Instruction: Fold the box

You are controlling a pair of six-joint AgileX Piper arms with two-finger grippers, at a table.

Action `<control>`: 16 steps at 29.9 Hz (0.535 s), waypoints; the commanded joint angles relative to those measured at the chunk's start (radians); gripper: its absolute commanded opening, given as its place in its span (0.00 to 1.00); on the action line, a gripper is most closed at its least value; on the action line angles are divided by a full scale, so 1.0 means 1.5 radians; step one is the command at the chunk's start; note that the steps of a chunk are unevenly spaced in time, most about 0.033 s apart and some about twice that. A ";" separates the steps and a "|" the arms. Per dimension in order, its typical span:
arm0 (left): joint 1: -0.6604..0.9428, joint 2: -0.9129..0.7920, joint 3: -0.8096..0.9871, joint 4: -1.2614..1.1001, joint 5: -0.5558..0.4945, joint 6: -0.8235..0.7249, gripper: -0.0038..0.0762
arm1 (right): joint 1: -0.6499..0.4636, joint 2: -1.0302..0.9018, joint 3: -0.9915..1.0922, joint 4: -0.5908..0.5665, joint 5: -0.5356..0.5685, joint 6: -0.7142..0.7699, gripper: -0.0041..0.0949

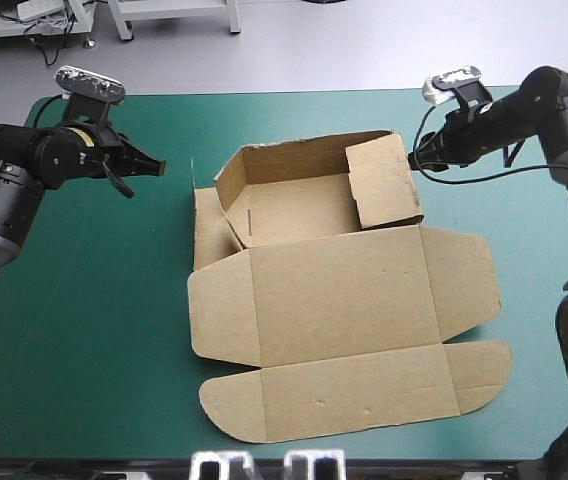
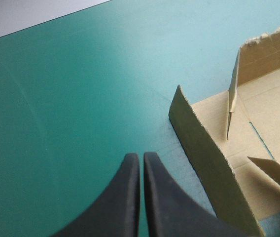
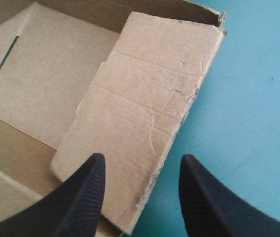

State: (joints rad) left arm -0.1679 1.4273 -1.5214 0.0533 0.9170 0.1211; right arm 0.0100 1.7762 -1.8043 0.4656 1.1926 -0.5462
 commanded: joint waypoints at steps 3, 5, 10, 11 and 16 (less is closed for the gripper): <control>0.001 -0.026 -0.022 -0.003 -0.020 0.000 0.06 | -0.001 0.037 -0.019 0.013 -0.034 0.000 0.49; 0.001 -0.026 -0.022 -0.003 -0.020 0.000 0.06 | -0.001 0.058 -0.019 0.018 -0.033 0.000 0.49; 0.001 -0.026 -0.022 -0.003 -0.022 -0.006 0.06 | -0.001 0.098 -0.019 0.052 -0.025 -0.004 0.49; 0.001 -0.026 -0.022 0.001 -0.022 -0.011 0.06 | -0.001 0.103 -0.019 0.055 -0.022 -0.004 0.49; 0.001 -0.026 -0.022 0.052 0.007 -0.038 0.06 | -0.001 0.130 -0.019 0.068 -0.014 -0.008 0.47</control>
State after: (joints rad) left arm -0.1679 1.4263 -1.5214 0.0883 0.9465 0.0927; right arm 0.0100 2.0094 -1.8043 0.5223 1.1753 -0.5453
